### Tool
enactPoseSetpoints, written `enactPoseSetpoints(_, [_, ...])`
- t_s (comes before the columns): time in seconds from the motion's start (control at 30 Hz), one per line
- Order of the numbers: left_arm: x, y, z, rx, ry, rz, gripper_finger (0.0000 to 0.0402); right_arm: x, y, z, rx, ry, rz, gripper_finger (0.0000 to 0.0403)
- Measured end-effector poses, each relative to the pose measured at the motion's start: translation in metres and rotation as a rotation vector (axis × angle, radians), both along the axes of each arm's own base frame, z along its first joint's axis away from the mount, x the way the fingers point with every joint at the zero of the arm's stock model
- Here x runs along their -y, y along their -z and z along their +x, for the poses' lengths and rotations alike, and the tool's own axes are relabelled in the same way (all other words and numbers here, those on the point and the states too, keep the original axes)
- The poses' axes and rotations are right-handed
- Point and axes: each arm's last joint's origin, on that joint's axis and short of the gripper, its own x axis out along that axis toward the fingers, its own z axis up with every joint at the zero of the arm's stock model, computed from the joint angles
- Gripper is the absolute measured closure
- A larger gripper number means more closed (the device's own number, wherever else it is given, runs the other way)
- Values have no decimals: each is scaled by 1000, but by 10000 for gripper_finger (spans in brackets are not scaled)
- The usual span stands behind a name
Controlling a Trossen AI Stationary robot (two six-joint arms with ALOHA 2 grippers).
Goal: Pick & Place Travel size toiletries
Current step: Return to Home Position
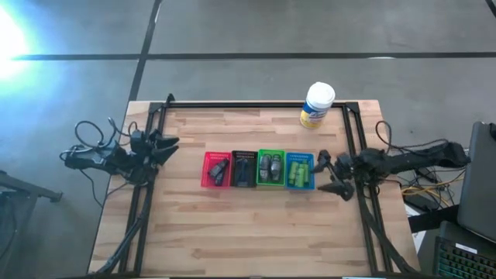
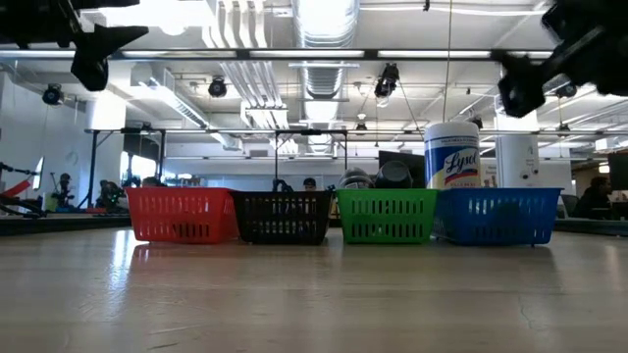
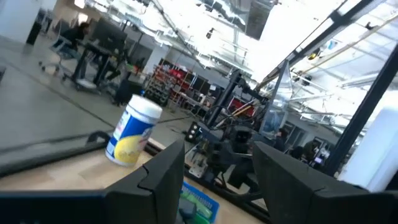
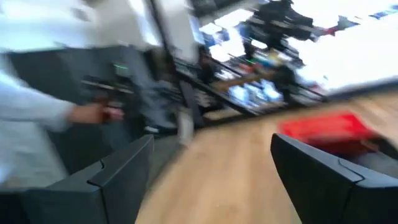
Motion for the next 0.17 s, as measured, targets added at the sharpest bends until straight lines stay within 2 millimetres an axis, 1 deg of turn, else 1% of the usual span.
enactPoseSetpoints(0.1, [1, 2, 3, -18, 3, -14, 209, 14, 6, 0, -62, 83, -8, 94])
enactPoseSetpoints(0.17, [1, 2, 4, -27, -2, 6, 209, 23, 4, -1, -40, 96, -22, 100])
